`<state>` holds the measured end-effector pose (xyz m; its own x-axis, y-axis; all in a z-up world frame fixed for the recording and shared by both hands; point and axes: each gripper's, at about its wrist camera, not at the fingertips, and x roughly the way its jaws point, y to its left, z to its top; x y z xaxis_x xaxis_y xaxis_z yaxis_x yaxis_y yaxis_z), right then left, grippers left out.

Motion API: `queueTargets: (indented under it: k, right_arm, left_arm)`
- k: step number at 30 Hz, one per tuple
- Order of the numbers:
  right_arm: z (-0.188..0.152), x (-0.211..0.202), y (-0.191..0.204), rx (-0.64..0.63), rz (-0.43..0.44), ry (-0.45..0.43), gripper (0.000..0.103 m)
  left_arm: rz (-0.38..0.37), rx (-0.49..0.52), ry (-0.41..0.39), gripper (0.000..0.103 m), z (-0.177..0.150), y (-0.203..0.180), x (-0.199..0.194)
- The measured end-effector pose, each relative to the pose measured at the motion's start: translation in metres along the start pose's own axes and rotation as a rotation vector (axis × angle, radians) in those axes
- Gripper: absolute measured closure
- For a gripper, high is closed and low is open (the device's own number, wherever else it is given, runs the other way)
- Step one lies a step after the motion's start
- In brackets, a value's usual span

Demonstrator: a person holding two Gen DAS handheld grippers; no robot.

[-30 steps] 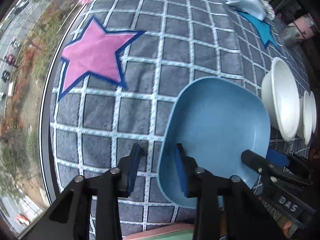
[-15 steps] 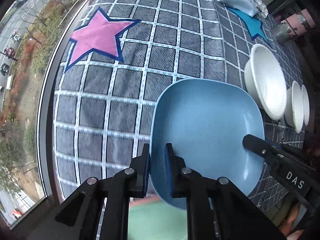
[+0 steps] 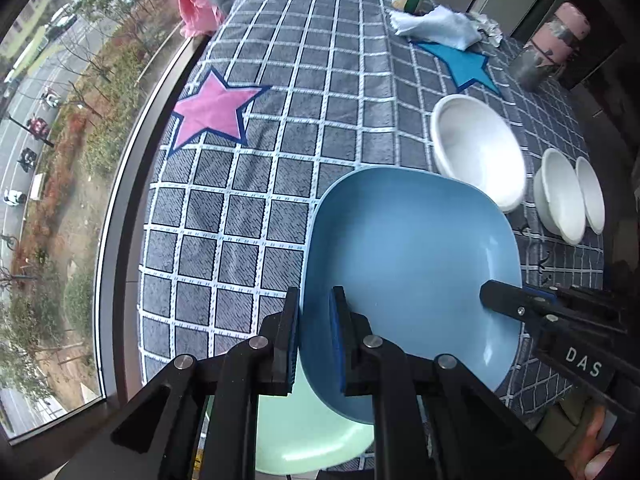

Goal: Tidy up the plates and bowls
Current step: 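Lift the blue plate with both grippers and carry it onto the green plate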

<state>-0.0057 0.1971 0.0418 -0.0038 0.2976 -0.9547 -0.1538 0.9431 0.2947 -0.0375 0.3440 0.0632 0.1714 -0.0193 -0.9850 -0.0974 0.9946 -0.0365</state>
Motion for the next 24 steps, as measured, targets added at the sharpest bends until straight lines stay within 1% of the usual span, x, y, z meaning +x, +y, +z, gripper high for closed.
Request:
queueTargets:
  k: [2, 4, 10, 19, 24]
  right_arm:
    - [-0.006, -0.014, -0.005, -0.011, 0.014, -0.012, 0.092]
    - [-0.010, -0.026, -0.005, -0.030, 0.022, -0.024, 0.092]
    - [-0.022, -0.048, -0.006, -0.079, 0.038, -0.035, 0.092]
    - [-0.048, -0.074, -0.021, -0.171, 0.024, -0.038, 0.092]
    - [-0.050, -0.080, -0.027, -0.206, 0.026, -0.041, 0.092]
  left_arm:
    - [0.005, -0.002, -0.020, 0.087, 0.004, 0.000, -0.009]
    - [0.008, -0.008, -0.037, 0.087, -0.001, 0.000, -0.023]
    - [0.024, -0.022, -0.065, 0.087, -0.023, -0.016, -0.049]
    - [0.022, -0.061, -0.061, 0.087, -0.057, -0.039, -0.060]
    - [0.022, -0.084, -0.050, 0.087, -0.071, -0.051, -0.061]
